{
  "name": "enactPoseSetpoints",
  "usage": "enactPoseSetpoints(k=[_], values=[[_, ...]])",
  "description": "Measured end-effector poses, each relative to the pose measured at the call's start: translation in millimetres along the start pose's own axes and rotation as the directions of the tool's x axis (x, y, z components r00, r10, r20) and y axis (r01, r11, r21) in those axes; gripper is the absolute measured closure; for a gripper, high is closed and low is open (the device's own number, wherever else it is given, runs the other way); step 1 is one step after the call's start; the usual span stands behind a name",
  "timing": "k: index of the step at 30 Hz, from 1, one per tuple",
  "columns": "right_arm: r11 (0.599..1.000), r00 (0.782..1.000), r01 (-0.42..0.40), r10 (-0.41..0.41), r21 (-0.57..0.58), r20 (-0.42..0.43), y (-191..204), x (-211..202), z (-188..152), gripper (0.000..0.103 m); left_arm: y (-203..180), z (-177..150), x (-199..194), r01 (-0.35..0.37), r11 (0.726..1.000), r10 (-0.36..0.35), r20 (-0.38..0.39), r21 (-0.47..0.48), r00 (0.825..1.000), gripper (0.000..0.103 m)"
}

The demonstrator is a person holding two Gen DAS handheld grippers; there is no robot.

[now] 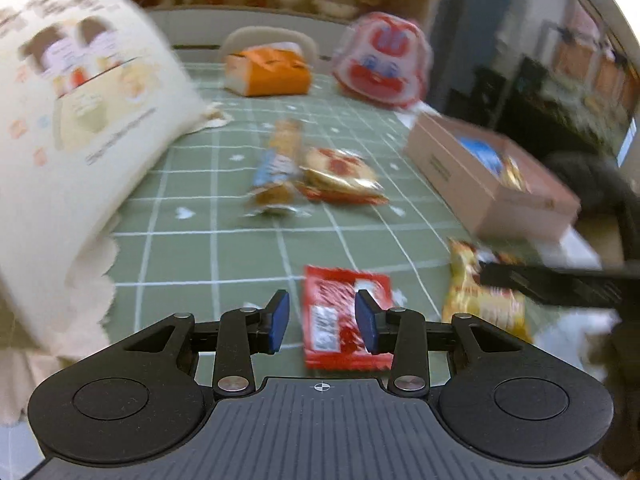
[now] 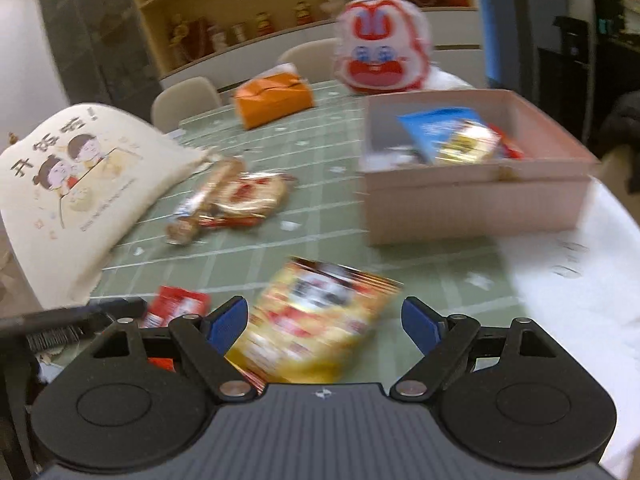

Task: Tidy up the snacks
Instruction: 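Lift the red packet with the left tool while right lifts the panda bag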

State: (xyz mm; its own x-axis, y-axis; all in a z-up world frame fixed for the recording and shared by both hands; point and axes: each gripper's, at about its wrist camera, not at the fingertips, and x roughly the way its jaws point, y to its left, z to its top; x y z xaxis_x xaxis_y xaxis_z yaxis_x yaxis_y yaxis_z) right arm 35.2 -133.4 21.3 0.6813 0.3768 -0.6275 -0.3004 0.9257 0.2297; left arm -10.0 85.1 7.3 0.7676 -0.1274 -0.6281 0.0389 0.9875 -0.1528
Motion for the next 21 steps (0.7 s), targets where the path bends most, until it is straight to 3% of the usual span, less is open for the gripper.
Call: enactPoseSetpoints(k=[3,5,9,12,14,21], values=[[0.992,0.996,0.088,-0.089,-0.095,-0.01,14.6,18.8,1.4,0.018,-17.9,-5.1,5.1,-0.027,0.994,0.029,-0.017,0.103,0.999,0.06],[0.987,0.994,0.104,-0.105,-0.121,-0.006,9.8,16.4,-3.5,0.018,-26.8,-8.8,3.3,-0.045,0.985,0.045,0.005,0.169,0.999,0.06],[0.986,0.99,0.143,-0.142,-0.086,0.013,-20.6,2.8,-13.7,0.018,-31.3,-5.0,9.0,-0.012,0.986,0.014,-0.011,0.168,1.0,0.06],[0.992,0.992,0.128,-0.128,-0.019,0.002,-47.1,-2.3,-19.5,0.018,-35.4,1.2,13.7,0.035,0.988,-0.03,-0.033,0.148,0.999,0.06],[0.994,0.994,0.107,-0.107,0.02,0.014,-56.0,-7.9,-20.8,0.017,-41.0,2.6,10.4,0.022,0.988,-0.023,0.003,0.15,1.0,0.061],[0.994,0.994,0.102,-0.103,0.027,0.023,-57.7,-7.6,-21.9,0.017,-80.6,-6.9,22.0,-0.03,0.945,0.04,-0.026,0.326,0.999,0.059]])
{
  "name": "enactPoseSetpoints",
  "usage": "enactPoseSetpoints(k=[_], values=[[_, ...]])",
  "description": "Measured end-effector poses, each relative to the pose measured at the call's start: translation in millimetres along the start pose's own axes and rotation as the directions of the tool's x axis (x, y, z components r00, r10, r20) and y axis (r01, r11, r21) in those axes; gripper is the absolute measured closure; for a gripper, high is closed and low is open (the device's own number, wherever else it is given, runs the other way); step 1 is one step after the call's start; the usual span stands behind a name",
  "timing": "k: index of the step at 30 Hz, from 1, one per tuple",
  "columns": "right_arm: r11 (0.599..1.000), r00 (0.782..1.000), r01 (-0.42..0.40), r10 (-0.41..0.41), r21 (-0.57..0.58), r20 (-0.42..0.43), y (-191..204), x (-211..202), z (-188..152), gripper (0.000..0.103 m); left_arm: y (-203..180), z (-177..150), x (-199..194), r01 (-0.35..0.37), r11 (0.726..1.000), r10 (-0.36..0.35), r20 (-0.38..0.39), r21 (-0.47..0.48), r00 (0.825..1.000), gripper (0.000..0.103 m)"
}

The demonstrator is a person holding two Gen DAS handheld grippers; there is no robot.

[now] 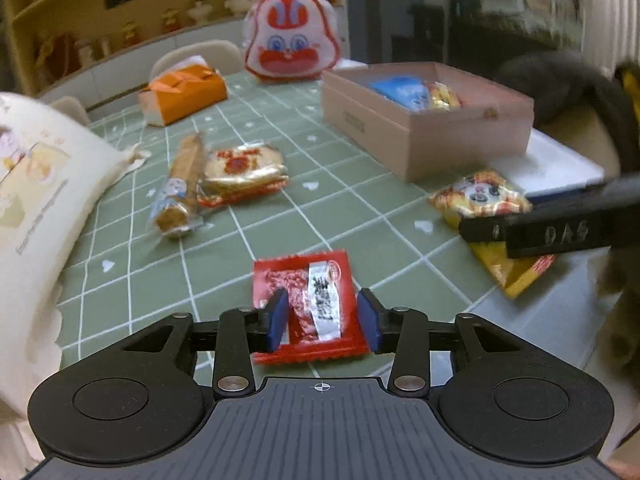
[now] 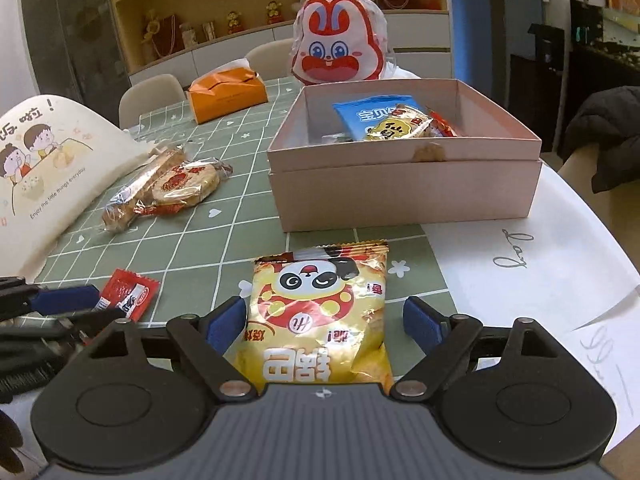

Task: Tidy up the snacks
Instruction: 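Lift the red packet with the left tool while right lifts the panda bag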

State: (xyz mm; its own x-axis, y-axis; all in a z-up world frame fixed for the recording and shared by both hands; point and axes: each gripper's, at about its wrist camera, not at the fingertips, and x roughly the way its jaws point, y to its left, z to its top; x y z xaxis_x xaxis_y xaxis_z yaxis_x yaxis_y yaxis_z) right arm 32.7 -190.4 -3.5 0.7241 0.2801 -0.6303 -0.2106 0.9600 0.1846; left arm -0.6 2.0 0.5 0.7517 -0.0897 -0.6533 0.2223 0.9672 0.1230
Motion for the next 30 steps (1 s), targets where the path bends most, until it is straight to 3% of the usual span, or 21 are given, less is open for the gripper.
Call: enactPoseSetpoints(k=[4,6,13,18,22,30], values=[[0.999,0.999,-0.032,0.032,0.04,0.011,-8.3,-2.4,0.1,0.017,2.4,3.4,1.9,0.023,0.999,-0.023,-0.016,-0.03,1.0,0.057],[0.997,0.999,-0.043,0.042,0.063,0.017,-12.6,-3.6,-0.2,0.017,7.6,6.0,3.5,0.072,0.995,-0.074,-0.026,-0.072,0.997,0.043],[0.994,0.998,-0.061,0.059,0.091,0.026,-16.3,-4.5,-0.4,0.016,-4.8,8.7,7.0,0.084,0.995,-0.086,-0.045,-0.048,0.995,0.023],[0.992,0.997,-0.068,0.065,0.103,0.03,-18.2,-5.3,-0.9,0.016,-4.2,9.0,7.7,0.067,0.997,-0.068,-0.034,-0.048,0.997,0.026],[0.991,0.997,-0.075,0.071,0.114,0.034,-20.4,-6.9,-1.9,0.016,1.9,6.3,10.1,-0.033,0.999,0.033,-0.019,-0.009,0.999,0.024],[0.989,0.996,-0.083,0.079,0.122,0.036,-20.6,-7.2,-1.8,0.015,27.3,7.6,18.8,0.017,0.992,-0.021,-0.029,-0.129,0.999,0.025]])
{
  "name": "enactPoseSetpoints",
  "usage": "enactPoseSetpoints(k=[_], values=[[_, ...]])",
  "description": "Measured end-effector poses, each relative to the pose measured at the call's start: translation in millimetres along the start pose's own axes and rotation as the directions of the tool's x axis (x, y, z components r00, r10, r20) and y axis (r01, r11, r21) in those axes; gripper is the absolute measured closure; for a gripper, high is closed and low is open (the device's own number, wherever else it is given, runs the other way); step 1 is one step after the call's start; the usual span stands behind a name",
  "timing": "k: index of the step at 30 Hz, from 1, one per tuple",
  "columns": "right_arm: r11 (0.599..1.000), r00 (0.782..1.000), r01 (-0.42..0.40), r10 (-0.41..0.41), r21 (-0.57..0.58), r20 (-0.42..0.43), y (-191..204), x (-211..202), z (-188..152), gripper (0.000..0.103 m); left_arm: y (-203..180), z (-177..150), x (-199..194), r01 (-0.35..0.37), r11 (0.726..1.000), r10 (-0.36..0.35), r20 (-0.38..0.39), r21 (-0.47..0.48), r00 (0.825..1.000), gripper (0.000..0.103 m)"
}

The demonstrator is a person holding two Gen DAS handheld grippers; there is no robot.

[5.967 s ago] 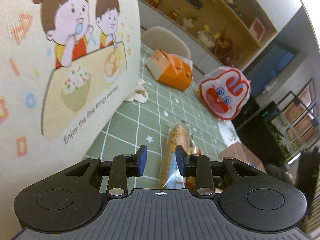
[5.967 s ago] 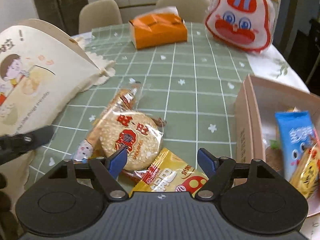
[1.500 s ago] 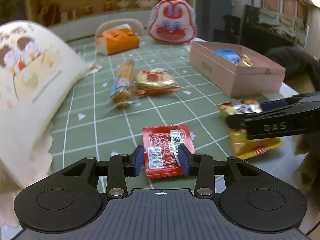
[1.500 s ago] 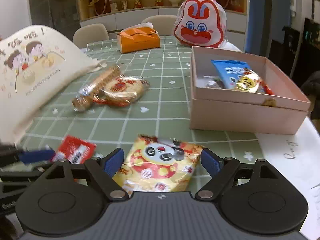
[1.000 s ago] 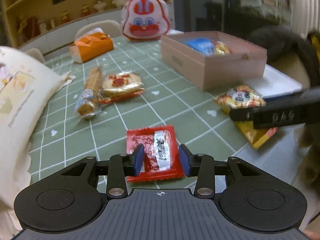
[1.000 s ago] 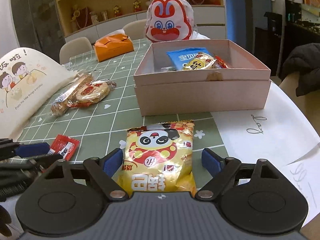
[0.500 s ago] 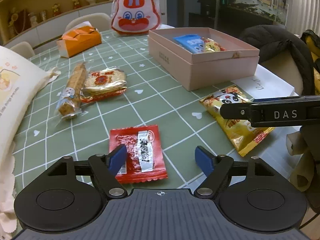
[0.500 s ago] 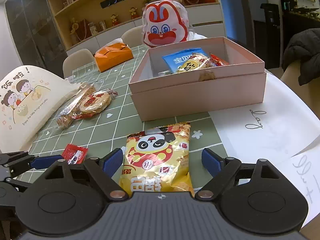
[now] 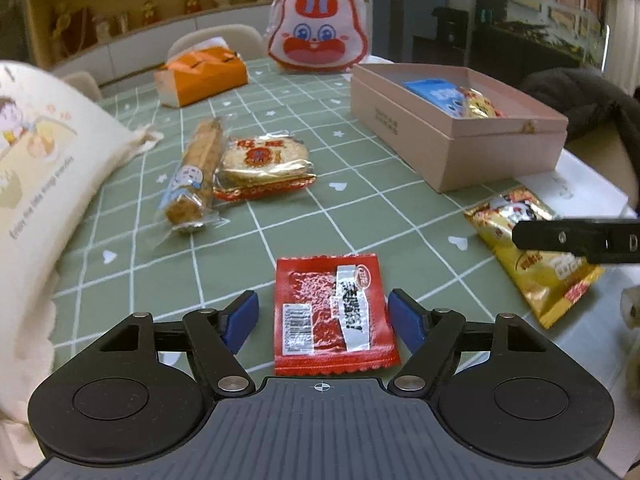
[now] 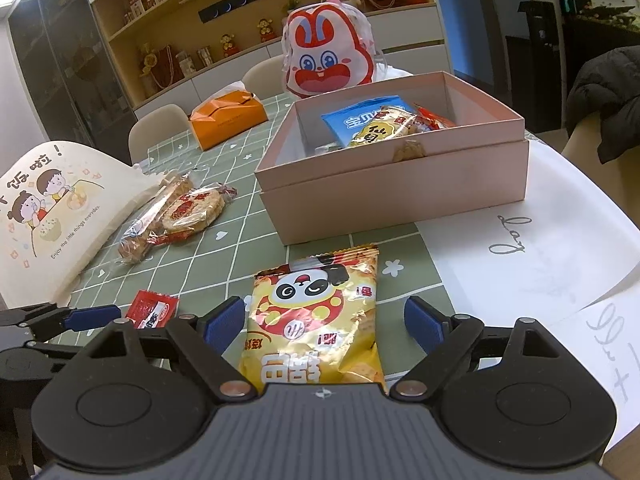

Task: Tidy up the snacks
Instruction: 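Lift the red packet with the left tool while right lifts the panda bag, then carry the panda bag toward the pink box with the right tool while left holds the red packet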

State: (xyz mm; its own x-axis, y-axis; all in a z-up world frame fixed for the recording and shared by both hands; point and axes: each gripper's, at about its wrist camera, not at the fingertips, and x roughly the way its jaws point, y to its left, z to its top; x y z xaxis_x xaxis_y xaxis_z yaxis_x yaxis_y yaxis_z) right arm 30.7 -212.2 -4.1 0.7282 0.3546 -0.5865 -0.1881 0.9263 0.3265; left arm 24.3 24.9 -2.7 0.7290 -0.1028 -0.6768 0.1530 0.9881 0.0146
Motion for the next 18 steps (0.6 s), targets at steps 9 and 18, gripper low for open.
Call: enactPoseSetpoints(k=[9,18], values=[[0.997,1.0,0.003,-0.005,-0.071,-0.029,5.6,-4.9,-3.7,0.015,-14.7,-17.3,-16.9,0.095,0.995,-0.096,0.034,0.035,0.995,0.036],[0.973,0.991,0.073,-0.095,-0.218,-0.094,31.7,16.0,5.4,0.014,-26.0,-37.9,-34.9,0.103,0.992,-0.107,0.052,0.071,0.993,0.036]])
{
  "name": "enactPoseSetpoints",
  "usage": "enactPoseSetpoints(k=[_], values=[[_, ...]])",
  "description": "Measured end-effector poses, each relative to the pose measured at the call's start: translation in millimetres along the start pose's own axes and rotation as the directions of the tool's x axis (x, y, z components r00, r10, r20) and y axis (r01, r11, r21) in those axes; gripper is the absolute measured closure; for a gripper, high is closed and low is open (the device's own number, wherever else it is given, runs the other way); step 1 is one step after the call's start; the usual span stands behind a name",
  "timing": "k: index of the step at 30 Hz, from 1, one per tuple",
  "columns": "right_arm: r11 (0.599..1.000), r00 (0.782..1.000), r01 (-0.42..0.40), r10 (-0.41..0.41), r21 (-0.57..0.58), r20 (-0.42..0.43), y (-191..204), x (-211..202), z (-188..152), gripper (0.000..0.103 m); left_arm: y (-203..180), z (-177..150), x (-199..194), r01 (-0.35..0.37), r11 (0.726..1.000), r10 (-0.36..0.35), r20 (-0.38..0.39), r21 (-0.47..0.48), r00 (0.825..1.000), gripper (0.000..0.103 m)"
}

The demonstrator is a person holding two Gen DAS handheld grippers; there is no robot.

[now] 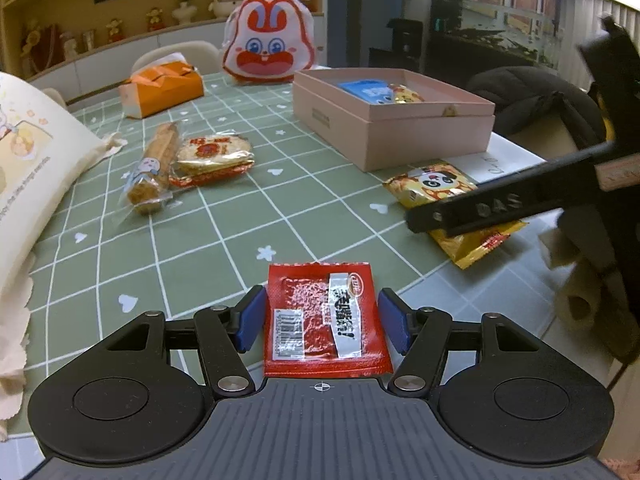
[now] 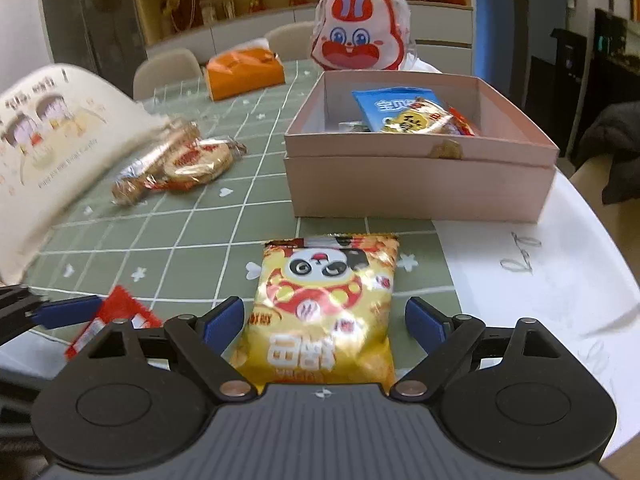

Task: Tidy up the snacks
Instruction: 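Carry the panda bag toward the pink box with the right tool while left holds the red packet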

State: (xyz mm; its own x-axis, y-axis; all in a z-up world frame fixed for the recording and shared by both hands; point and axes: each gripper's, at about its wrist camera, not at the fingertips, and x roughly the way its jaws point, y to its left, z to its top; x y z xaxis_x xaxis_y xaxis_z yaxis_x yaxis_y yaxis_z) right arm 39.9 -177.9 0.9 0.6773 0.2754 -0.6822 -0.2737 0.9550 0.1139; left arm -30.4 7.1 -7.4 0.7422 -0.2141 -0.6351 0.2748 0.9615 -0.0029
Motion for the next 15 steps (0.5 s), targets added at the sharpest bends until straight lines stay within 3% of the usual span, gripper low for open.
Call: enactPoseSetpoints(k=[2,4,7,15], values=[[1.0,1.0,-0.001,0.001,0.002,-0.005,1.0,0.3,2.1,0.016,0.9,-0.8,-0.7,0.006,1.0,-0.006,0.003,0.003,1.0,0.036],[1.0,1.0,-0.031,0.031,0.002,0.004,-0.1,-7.3,-0.3,0.026,2.7,-0.8,-1.2,0.015,1.0,-0.015,0.002,-0.002,1.0,0.037],[0.998,0.998,-0.068,0.068,-0.013,0.011,-2.8,-22.1,-8.7,0.033,2.9,-1.6,-2.5,0.021,1.0,-0.021,0.002,-0.009,1.0,0.037],[0.999,0.999,-0.008,0.009,-0.046,0.039,-27.6,-59.0,-36.9,0.035,-4.7,-2.6,-4.1,-0.012,1.0,0.012,-0.007,-0.013,1.0,0.036]])
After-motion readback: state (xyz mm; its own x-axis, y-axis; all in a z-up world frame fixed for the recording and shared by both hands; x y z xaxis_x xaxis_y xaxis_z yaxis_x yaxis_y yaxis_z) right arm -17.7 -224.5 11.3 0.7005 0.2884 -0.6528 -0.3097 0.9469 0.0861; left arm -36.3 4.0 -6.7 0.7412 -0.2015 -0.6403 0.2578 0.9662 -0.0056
